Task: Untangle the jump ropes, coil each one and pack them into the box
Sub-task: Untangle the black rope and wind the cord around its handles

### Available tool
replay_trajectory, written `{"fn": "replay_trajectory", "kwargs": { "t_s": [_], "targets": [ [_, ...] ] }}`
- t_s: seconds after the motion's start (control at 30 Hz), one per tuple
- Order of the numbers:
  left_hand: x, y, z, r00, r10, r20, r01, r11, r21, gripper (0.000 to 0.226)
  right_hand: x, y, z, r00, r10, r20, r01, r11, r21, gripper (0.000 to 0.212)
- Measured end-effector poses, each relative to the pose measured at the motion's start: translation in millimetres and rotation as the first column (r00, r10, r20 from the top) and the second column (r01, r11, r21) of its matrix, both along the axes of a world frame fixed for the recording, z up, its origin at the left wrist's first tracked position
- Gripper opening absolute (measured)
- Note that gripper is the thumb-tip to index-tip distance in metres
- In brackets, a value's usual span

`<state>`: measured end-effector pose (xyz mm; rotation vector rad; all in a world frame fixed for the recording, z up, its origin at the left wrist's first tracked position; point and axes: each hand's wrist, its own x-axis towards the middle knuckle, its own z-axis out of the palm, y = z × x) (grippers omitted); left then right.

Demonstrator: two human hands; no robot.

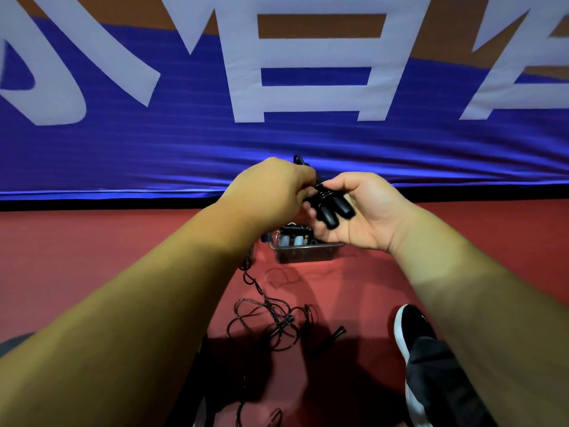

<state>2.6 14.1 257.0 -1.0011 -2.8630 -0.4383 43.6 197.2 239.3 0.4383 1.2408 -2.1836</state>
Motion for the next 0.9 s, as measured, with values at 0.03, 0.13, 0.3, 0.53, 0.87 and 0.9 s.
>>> {"fn": "replay_trajectory", "kwargs": {
  "t_s": [0.03, 0.13, 0.3, 0.53, 0.87, 0.9],
  "targets": [
    [0, 1, -1, 1.0, -0.001, 0.003, 0.001, 1.0, 0.009, 0.02, 0, -3, 1, 1.0, -0.019, 0.009, 0.019, 1.0, 0.008, 0.025],
    [0, 2, 0, 1.0, -0.006, 0.02, 0.005, 0.998, 0.057, 0.016, -3, -12, 0, 0.999, -0.052, -0.01, 0.052, 0.995, 0.081, 0.032],
    [1, 2, 12, 0.999, 0.028, 0.045, -0.032, 0.994, 0.106, 0.015, -9, -17, -3, 0.994, -0.092, -0.064, 0.102, 0.978, 0.184, 0.034],
    [1, -10, 26, 0.892, 0.005, 0.451, -0.007, 1.0, 0.001, 0.033, -10, -10, -8, 0.986, -0.147, -0.074, 0.161, 0.955, 0.25, 0.032],
    [-8, -8, 5, 0.968, 0.196, 0.154, -0.178, 0.976, -0.127, 0.015, -5, -9, -7, 0.986, -0.135, -0.097, 0.157, 0.949, 0.275, 0.022],
    [-8, -6, 2, 0.967, 0.218, 0.13, -0.204, 0.973, -0.111, 0.016, -6, -10, -7, 0.983, -0.153, -0.1, 0.174, 0.95, 0.26, 0.019]
  ]
}}
